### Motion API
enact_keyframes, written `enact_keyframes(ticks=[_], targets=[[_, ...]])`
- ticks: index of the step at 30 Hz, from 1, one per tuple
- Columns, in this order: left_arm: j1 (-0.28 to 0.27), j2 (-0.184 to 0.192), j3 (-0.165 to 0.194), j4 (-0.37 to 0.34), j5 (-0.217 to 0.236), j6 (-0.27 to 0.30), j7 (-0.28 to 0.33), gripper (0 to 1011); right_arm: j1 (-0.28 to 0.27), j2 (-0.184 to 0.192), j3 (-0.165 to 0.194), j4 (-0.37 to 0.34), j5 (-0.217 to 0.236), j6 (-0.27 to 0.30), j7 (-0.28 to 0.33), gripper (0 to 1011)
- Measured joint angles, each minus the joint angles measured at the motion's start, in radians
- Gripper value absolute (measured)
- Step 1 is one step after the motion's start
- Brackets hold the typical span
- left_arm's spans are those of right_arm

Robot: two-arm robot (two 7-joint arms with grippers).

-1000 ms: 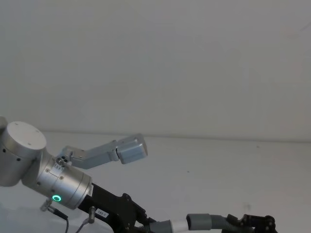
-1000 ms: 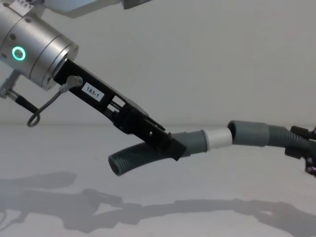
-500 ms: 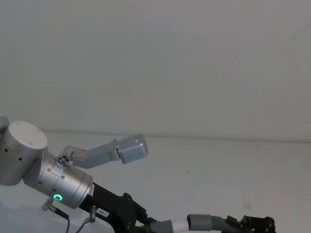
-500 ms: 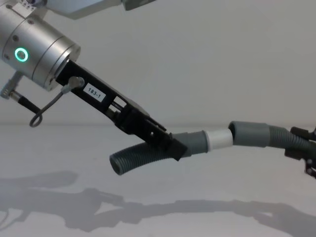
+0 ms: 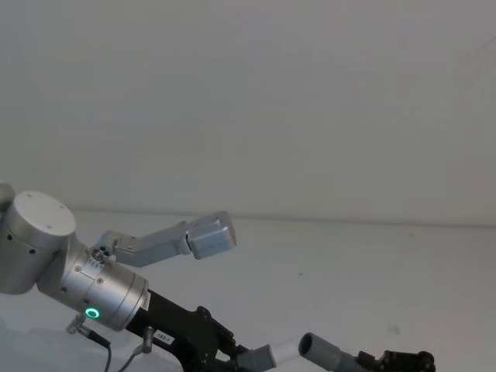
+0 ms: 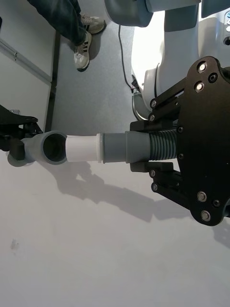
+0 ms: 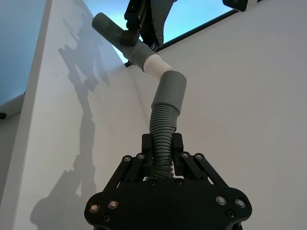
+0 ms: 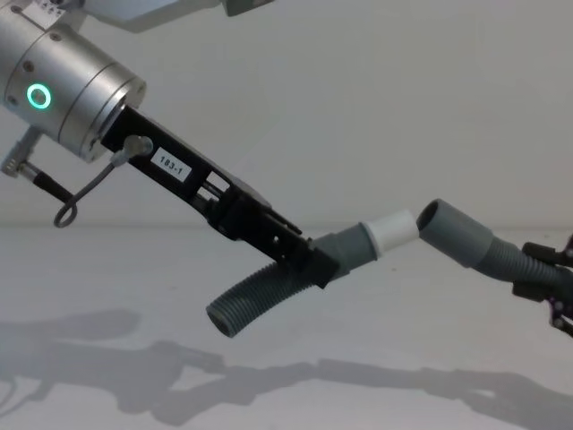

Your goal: Use both hands to pick up one end of the pipe from the table, align the ends, and insert them.

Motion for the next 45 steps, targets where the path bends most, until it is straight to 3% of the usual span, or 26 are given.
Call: enact_keyframes(ticks=[20, 45], targets=[[-0.009, 0.014, 0.017, -0.010, -0.017, 0.003, -0.002, 322, 0.009, 0.005, -0.015, 0.003, 0.007, 0.021, 0.004, 215], [-0.022, 0.028, 0.041, -0.024, -0.033, 0.021, 0.000, 322, -0.001, 0.020, -0.041, -0.033, 0.079, 0.158, 0.028, 215]])
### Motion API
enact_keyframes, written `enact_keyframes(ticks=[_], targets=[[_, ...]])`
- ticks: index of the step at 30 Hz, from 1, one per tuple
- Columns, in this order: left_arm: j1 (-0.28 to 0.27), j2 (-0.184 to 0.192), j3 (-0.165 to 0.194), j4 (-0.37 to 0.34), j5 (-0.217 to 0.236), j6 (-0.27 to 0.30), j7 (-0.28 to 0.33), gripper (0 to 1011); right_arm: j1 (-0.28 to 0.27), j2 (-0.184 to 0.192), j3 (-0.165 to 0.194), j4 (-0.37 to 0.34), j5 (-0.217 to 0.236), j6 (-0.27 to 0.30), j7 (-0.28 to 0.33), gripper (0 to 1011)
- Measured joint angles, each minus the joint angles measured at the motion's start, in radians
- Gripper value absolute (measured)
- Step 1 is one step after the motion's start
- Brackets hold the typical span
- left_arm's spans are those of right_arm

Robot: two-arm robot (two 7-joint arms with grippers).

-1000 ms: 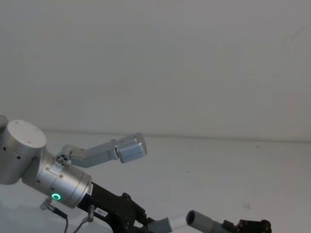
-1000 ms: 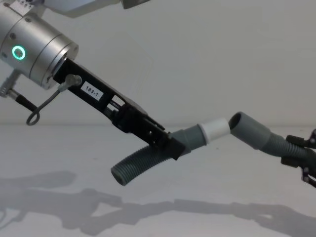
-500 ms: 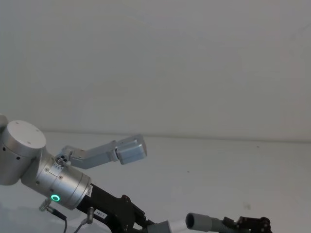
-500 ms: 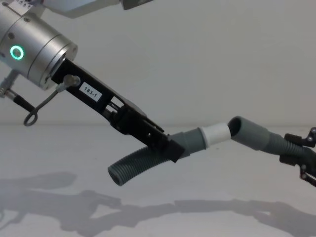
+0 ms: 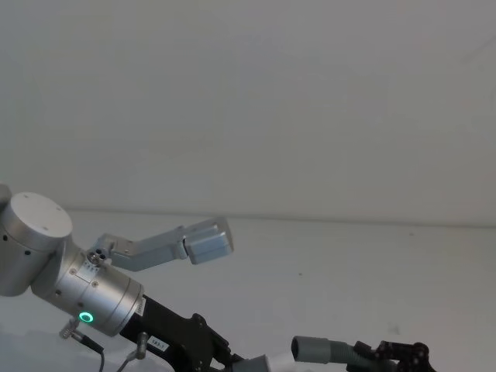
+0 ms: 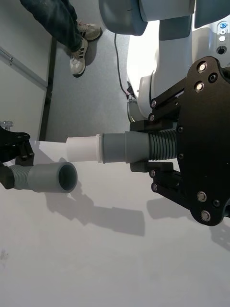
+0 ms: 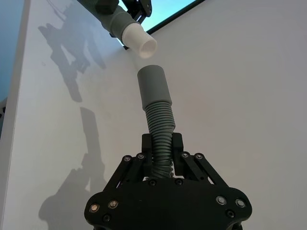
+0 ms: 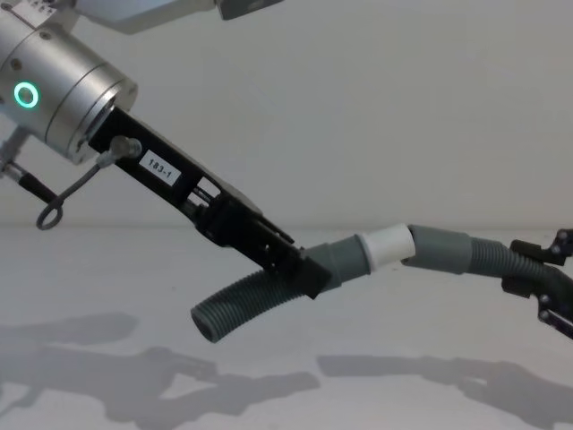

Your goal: Use both hands to pick up one end of the pipe from the table, align the ends, and insert them.

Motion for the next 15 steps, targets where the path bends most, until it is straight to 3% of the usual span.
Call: enact_keyframes(ticks=[7, 15], targets=[[-0.005, 0.003, 0.006, -0.001, -0.005, 0.002, 0.000, 322, 0.002, 0.001, -0.005, 0.001, 0.002, 0.003, -0.004, 215], [-0.012, 0.003, 0.015, 0.005, -0.009, 0.004, -0.002, 322, 0.015, -0.007, 0.001, 0.029, -0.044, -0.050, -0.038, 215]])
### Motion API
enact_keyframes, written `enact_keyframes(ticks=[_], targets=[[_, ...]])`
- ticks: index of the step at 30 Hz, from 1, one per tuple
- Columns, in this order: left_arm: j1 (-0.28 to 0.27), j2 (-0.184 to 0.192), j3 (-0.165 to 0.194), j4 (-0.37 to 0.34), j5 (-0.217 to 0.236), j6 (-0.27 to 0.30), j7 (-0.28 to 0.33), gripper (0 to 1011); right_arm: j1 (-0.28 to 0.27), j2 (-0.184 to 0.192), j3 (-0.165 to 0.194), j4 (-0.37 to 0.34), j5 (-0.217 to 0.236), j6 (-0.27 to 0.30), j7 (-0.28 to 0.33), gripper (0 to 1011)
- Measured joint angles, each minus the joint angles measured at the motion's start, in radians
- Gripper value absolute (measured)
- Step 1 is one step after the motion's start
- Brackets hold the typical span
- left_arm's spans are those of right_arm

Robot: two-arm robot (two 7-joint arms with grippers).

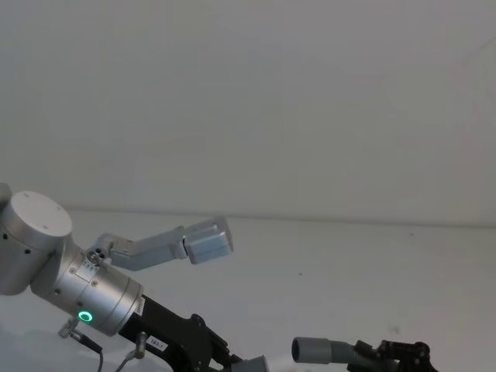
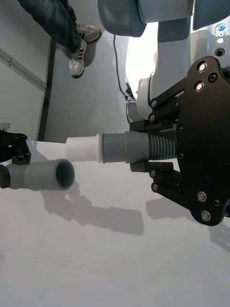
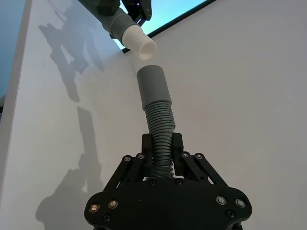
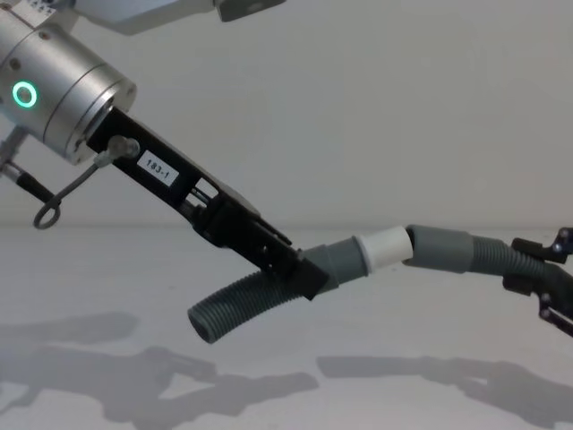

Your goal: Use both hands to pick up one end of the pipe from the table, align the ends, and insert them.

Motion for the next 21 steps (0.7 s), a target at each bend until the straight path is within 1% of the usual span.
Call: enact_keyframes(ticks=[6, 12, 21], targets=[[-0.007, -0.002, 0.007, 0.008, -0.001, 0.001, -0.002, 322, 0.009, -0.008, 0.012, 0.022, -0.042, -0.043, -0.024, 215], [-0.014, -0.005, 0.014, 0.016, -0.002, 0.007, -0.002, 322, 0.015, -0.013, 0.023, 0.038, -0.072, -0.078, -0.040, 215], [-0.024, -0.009, 0.025, 0.025, -0.003, 0.016, 0.000, 322, 0.019, -0.021, 0.037, 0.049, -0.104, -0.112, -0.052, 215]])
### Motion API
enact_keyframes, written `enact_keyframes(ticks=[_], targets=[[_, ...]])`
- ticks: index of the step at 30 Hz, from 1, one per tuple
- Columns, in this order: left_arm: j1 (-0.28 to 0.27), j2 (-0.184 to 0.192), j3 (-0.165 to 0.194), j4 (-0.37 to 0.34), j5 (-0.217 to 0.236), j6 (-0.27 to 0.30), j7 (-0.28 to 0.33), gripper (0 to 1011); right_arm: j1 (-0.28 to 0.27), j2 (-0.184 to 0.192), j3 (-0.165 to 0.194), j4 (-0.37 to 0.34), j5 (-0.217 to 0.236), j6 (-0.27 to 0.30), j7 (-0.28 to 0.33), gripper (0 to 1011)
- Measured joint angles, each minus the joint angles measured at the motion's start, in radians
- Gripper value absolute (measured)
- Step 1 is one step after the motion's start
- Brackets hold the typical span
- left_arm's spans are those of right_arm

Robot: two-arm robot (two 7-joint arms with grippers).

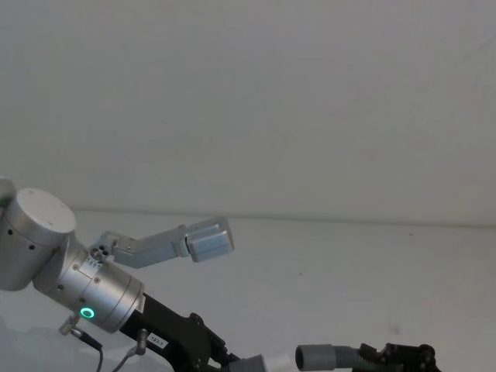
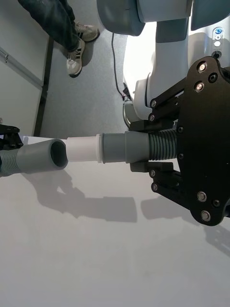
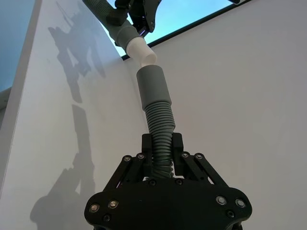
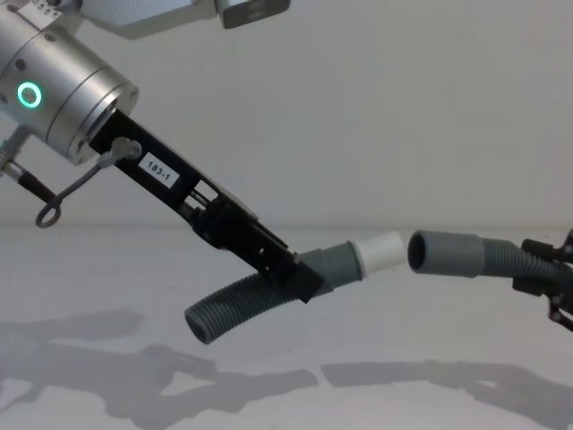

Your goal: Use both hands to pick up one end of the pipe from the table, align the ends, and insert them.

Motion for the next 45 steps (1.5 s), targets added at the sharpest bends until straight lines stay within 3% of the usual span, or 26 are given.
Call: enact_keyframes(ticks=[28, 45], targets=[[-0.024, -0.024, 0.032, 0.040, -0.012, -0.012, -0.009, 322, -0.005, -0.013, 0.019, -0.004, -0.056, -0.013, -0.015, 215], [-0.029, -0.031, 0.042, 0.056, -0.018, -0.023, -0.015, 322, -0.004, -0.002, 0.002, -0.017, -0.027, 0.029, -0.004, 215]])
